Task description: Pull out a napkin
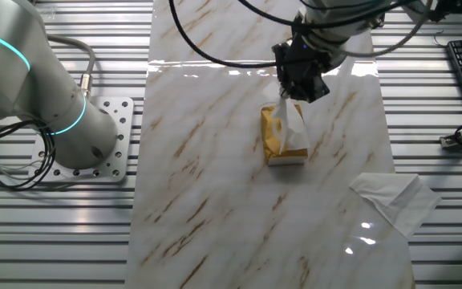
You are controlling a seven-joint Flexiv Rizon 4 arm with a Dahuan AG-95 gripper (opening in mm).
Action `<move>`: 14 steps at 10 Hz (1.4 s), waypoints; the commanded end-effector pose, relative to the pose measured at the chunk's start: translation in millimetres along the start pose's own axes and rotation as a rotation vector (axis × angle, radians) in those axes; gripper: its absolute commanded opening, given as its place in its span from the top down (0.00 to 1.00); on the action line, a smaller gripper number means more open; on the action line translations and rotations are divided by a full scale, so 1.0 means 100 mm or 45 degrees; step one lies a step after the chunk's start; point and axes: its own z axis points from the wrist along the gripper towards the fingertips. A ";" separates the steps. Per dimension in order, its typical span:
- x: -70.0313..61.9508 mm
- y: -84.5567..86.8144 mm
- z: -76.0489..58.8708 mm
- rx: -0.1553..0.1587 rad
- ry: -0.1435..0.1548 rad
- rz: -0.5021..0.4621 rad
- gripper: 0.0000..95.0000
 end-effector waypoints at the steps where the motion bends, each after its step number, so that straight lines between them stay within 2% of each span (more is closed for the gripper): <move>1: 0.02 0.00 -0.01 -0.019 -0.004 0.001 1.00; 2: 0.03 -0.01 -0.02 -0.009 0.001 -0.001 1.00; 5: 0.05 -0.01 -0.03 0.054 -0.001 -0.022 1.00; 9: 0.08 -0.01 -0.05 -0.008 -0.024 0.060 1.00; 11: 0.10 -0.01 -0.05 0.003 -0.031 0.058 1.00; 14: 0.15 -0.01 -0.05 -0.002 -0.031 0.072 1.00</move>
